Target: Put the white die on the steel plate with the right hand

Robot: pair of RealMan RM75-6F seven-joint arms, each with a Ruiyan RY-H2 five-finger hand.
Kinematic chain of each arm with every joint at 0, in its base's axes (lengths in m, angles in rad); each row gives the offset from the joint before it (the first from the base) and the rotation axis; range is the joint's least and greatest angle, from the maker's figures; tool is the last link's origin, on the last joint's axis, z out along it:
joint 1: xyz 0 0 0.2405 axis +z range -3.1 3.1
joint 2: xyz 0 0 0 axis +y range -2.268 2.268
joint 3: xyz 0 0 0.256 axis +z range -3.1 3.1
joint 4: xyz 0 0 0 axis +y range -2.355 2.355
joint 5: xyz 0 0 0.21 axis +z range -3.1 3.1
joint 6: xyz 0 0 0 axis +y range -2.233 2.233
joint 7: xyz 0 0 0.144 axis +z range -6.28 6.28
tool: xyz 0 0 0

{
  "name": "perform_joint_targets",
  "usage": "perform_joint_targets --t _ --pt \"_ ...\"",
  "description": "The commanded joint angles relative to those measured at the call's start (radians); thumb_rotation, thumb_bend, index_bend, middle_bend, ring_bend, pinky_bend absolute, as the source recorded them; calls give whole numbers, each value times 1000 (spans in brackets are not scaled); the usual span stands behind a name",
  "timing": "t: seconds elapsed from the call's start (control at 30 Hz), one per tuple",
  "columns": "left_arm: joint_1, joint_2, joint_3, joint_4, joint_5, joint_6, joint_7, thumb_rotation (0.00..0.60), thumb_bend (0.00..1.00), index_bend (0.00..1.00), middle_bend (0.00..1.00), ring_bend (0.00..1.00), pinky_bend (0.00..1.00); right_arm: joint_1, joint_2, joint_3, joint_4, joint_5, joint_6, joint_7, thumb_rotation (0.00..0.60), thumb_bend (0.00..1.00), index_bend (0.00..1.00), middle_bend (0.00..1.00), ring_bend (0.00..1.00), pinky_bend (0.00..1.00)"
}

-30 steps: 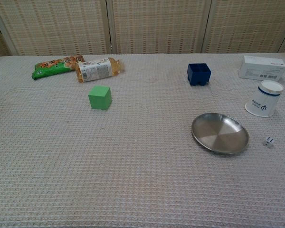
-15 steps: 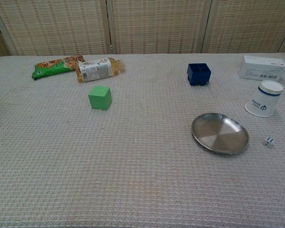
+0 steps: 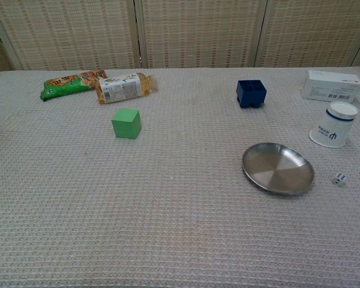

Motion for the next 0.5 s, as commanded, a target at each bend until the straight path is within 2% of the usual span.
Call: perform_joint_targets --t 0.03,0.23,0.5 --pt "2 2 0 -4 -3 1 3 600 396 176 210 189 309 18 -22 16 20 26 -28 -12 600 119 240 713 616 551" --pt "4 2 -2 -8 -7 7 10 600 396 177 211 197 309 68 -38 23 58 82 -158 -9 600 120 237 838 738 669" --pt "1 2 0 -8 -10 -6 12 600 396 177 211 197 309 115 -66 15 102 101 -265 18 600 119 122 866 771 713"
